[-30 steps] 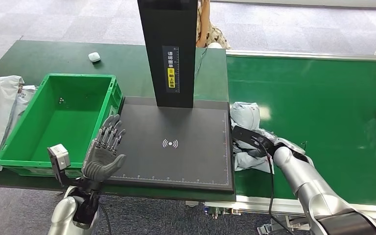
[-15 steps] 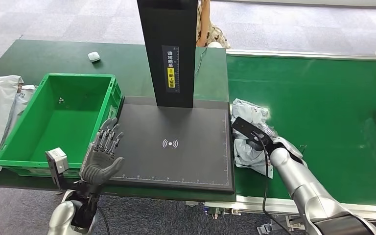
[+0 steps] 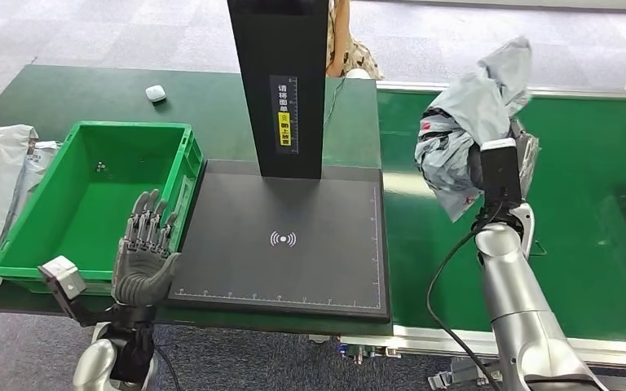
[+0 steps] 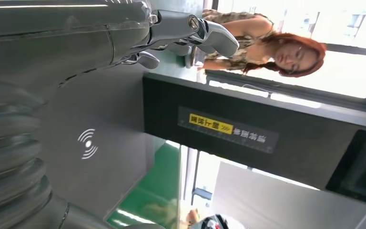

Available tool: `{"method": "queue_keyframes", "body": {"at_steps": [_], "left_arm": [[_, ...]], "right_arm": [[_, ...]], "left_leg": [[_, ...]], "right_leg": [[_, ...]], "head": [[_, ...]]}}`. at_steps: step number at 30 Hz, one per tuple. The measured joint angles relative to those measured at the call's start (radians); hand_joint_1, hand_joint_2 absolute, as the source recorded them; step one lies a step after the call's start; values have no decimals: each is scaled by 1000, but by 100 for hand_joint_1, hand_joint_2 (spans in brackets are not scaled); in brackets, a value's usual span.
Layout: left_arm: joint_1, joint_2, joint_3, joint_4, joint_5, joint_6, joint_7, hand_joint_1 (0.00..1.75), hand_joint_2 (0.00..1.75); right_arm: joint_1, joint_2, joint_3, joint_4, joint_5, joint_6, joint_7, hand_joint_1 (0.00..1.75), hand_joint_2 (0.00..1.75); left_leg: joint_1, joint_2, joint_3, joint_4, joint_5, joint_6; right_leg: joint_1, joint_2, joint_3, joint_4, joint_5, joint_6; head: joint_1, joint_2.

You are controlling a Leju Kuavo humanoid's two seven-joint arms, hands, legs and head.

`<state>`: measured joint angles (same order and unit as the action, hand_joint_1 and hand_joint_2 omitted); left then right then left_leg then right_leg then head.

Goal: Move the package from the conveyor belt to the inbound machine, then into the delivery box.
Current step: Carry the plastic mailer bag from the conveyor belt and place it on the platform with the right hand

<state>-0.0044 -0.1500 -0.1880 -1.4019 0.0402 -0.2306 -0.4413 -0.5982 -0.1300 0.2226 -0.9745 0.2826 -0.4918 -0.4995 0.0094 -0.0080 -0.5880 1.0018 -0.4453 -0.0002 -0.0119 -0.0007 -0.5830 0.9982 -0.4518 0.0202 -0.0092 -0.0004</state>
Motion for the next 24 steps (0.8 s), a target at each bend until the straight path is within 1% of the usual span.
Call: {"method": "queue_keyframes", "body": {"at_steps": [4,9,11,13,16,18,21,24], "left_arm": [[-11,-1,3,0,-6,32,-23,0,175],[-19,-1,5,0,-13,46,-28,0,175],[-22,-2,7,0,-27,65,-41,0,175],[-31,-2,10,1,-45,96,-62,0,175],[-63,-2,23,5,-53,141,-94,0,175],[-89,-2,37,11,-44,159,-108,0,175],[-114,0,58,19,-29,175,-116,0,175],[-120,0,78,21,-24,190,-118,0,175]], "right_arm": [[32,11,-2,-84,-18,20,-57,175,175],[52,21,2,-140,-14,31,-69,175,175],[54,23,13,-151,7,67,-71,175,175],[50,24,43,-158,69,136,-74,175,175],[22,31,142,-160,208,253,-69,175,175],[-20,44,245,-149,263,355,-54,175,175],[-109,69,414,-106,282,533,-33,175,175],[-185,91,560,-38,274,689,-20,175,175]], "left_leg": [[0,0,0,0,0,0],[0,0,0,0,0,0],[0,0,0,0,0,0],[0,0,0,0,0,0],[0,2,0,0,0,0],[0,2,0,0,1,-1],[0,2,0,-1,2,-4],[1,1,-1,-1,3,-5]], "right_leg": [[0,0,0,0,0,0],[0,0,0,0,0,0],[0,0,0,0,0,0],[0,1,0,1,0,0],[0,2,-1,2,1,-1],[0,3,-2,3,1,-1],[1,2,-3,4,1,-2],[2,1,-3,5,1,-2]], "head": [[0,0],[0,0],[0,0],[0,0],[0,0],[0,0],[0,0],[0,0]]}}
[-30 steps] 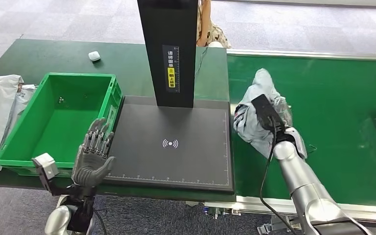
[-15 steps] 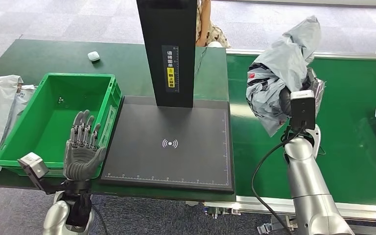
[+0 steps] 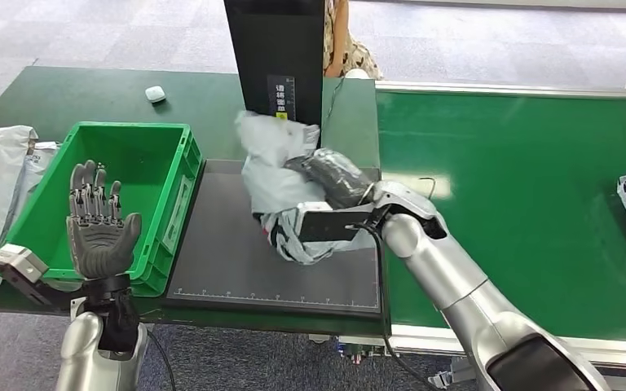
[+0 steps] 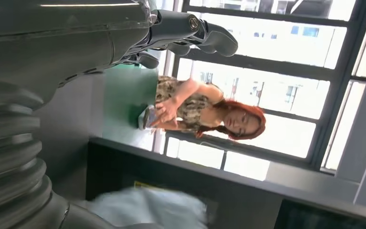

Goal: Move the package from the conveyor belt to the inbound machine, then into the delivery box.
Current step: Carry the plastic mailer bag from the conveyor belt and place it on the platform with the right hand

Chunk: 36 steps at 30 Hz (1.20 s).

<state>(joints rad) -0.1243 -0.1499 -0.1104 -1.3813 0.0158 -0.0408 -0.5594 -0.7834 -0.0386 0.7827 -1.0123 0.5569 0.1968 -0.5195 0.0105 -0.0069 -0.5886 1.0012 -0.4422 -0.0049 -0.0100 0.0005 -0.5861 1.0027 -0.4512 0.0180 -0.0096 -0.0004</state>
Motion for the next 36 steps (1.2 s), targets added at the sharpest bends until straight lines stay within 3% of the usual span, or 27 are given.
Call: {"method": "queue_keyframes", "body": {"at_steps": [4,10,20,26,30,36], "left_arm": [[0,0,23,0,2,18,0,0,175],[5,0,45,-7,2,35,8,0,175],[16,1,58,-14,2,38,12,0,175],[26,1,59,-17,3,54,37,0,175],[32,1,59,-25,1,67,55,0,175],[48,1,52,-43,-11,71,59,0,175]], "right_arm": [[-66,24,168,98,-8,131,16,175,175],[-135,45,337,193,-33,217,66,175,175],[-175,51,438,256,-40,243,95,175,175],[-211,62,535,331,33,278,258,175,175],[-224,61,600,374,84,198,348,0,175],[-187,42,558,385,50,-62,372,0,175]], "left_leg": [[0,-1,-1,0,0,0],[0,-1,-1,1,0,0],[0,-1,0,1,0,0],[0,-1,1,1,0,0],[0,-1,3,1,0,0],[0,-1,4,1,0,0]], "right_leg": [[0,-1,0,0,0,0],[-1,-1,0,0,0,0],[-1,0,0,0,0,0],[-1,0,1,0,0,0],[-1,-1,3,-1,0,0],[-1,-1,5,-1,1,0]], "head": [[0,0],[0,0],[0,0],[0,0],[0,0],[1,0]]}}
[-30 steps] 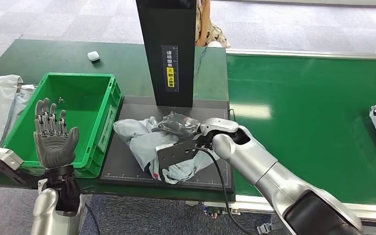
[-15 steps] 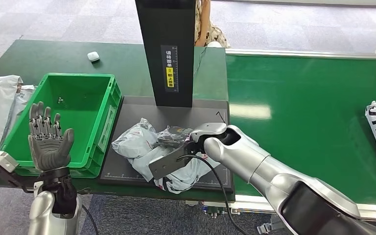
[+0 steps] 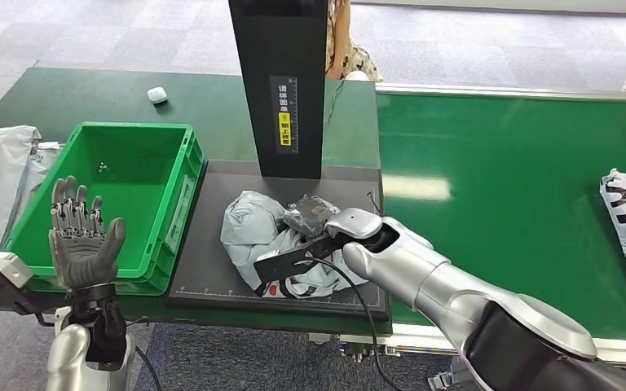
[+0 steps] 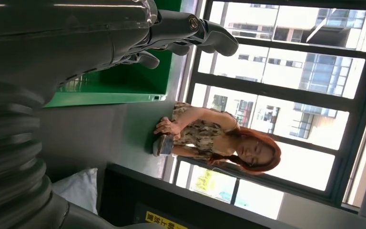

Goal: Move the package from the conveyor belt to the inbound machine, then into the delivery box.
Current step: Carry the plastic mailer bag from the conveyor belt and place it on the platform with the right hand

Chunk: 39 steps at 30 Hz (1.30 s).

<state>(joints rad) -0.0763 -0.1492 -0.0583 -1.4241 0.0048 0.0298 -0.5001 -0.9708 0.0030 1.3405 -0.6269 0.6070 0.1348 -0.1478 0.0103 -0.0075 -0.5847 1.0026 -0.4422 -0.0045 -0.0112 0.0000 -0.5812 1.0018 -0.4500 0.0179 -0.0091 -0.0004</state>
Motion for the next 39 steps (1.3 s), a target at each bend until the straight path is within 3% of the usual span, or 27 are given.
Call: {"method": "queue_keyframes", "body": {"at_steps": [11,17,24,25,28,29,35,39], "left_arm": [[6,0,-8,-10,-2,0,0,0,175],[5,0,-12,-10,-4,0,-3,0,175],[4,0,-12,-10,-4,0,-3,0,175],[3,-1,-13,-10,-4,0,-6,0,175],[15,0,-35,-10,-25,-20,-31,0,175],[21,1,-42,-10,-35,-28,-37,0,175],[22,6,-65,-10,-100,-44,-38,0,175],[9,29,-126,-6,-361,-39,-17,0,175]], "right_arm": [[19,-6,-63,-2,-10,-35,0,0,175],[86,-12,-191,-54,-186,-229,-113,0,175],[94,-13,-214,-66,-205,-242,-128,0,175],[113,-16,-273,-97,-249,-268,-159,0,175],[282,-19,-628,-358,-559,-295,-352,0,175],[327,-18,-700,-430,-624,-280,-386,0,175],[401,-17,-802,-551,-645,-283,-408,0,175],[420,-16,-850,-602,-639,-290,-413,0,175]], "left_leg": [[0,1,0,0,0,0],[0,1,-1,0,0,0],[0,1,-1,0,0,0],[0,1,-1,0,0,0],[0,0,-3,0,0,0],[0,0,-4,0,0,0],[0,0,-4,0,0,0],[0,0,-4,0,0,0]], "right_leg": [[1,0,0,0,0,-1],[1,0,-1,0,0,-1],[1,0,-1,0,0,-1],[1,0,-1,0,0,-1],[1,0,-4,0,0,-1],[1,0,-4,0,0,-1],[1,0,-5,0,0,-1],[1,0,-5,0,0,-1]], "head": [[0,0],[0,0],[0,0],[0,0],[0,0],[0,0],[0,0],[0,0]]}}
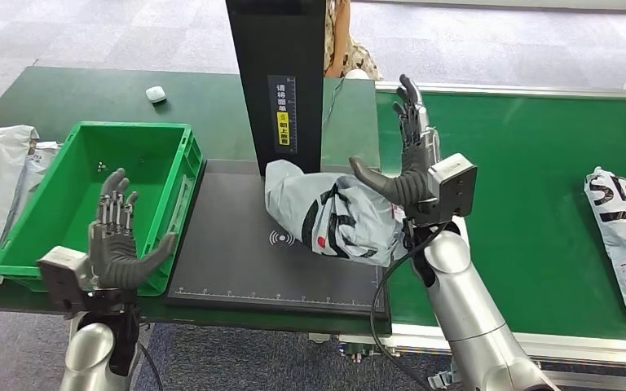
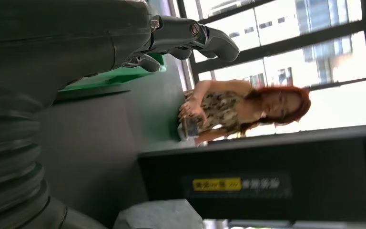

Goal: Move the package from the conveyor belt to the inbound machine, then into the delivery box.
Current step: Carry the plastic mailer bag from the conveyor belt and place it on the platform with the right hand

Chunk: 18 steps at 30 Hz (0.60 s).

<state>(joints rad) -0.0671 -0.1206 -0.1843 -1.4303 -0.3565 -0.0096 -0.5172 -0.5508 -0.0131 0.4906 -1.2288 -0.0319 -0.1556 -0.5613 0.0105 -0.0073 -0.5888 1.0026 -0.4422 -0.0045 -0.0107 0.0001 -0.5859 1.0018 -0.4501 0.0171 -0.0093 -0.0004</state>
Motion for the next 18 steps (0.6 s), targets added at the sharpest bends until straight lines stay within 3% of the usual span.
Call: {"method": "queue_keyframes", "body": {"at_steps": [5,10,18], "left_arm": [[-30,23,-112,43,-208,-44,39,0,175],[-70,46,-189,132,-267,-64,86,0,175],[-120,68,-260,230,-373,-69,106,0,175]], "right_arm": [[12,12,-38,-34,0,54,31,0,175],[0,21,-37,-10,114,100,175,0,175],[1,37,-67,0,135,81,146,0,175]], "left_leg": [[0,0,0,0,0,0],[0,0,0,0,0,0],[0,0,0,0,0,0]], "right_leg": [[0,0,0,0,0,0],[0,0,0,0,0,0],[0,0,-1,0,0,0]], "head": [[0,0],[0,0],[0,0]]}}
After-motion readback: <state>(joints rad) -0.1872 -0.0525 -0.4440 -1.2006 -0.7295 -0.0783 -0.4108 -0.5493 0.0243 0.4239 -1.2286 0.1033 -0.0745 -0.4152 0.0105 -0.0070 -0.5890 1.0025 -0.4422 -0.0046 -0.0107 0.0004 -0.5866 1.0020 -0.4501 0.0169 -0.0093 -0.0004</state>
